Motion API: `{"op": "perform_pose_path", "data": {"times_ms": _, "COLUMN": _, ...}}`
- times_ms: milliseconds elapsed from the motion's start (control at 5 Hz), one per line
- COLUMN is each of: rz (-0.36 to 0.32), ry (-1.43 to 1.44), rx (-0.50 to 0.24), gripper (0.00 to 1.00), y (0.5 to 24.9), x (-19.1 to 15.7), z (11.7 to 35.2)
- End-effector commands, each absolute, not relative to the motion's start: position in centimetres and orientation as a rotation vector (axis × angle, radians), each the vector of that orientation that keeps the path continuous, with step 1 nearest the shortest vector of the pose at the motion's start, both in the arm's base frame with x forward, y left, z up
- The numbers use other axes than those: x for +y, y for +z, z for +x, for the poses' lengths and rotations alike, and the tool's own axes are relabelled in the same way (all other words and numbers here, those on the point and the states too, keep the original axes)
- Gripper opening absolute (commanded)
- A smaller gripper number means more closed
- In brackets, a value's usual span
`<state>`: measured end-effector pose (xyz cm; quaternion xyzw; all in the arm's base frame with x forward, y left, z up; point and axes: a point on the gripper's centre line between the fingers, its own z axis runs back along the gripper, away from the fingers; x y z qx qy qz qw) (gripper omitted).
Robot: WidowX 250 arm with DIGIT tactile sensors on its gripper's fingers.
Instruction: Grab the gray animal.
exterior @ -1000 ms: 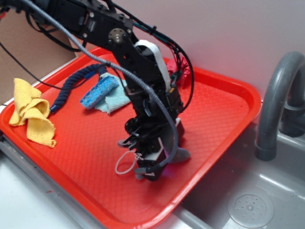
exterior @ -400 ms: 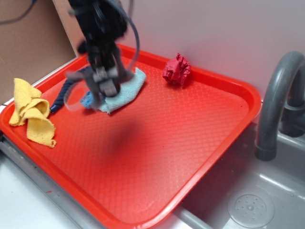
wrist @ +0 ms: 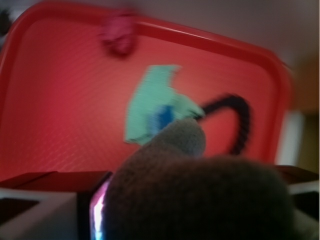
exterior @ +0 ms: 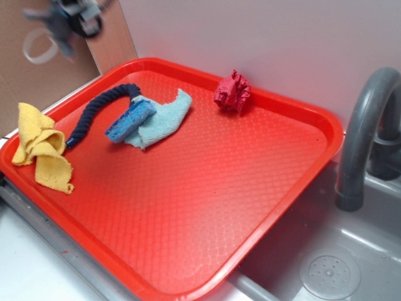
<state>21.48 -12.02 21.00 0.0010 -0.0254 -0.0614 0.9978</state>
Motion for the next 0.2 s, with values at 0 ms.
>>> {"op": "perform_pose_path", "data": {"times_ms": 0, "rz": -0.016, "ry": -0.058, "rx": -0.058, "gripper": 0.00, "y": 24.17, "x": -14.31, "z": 19.74}}
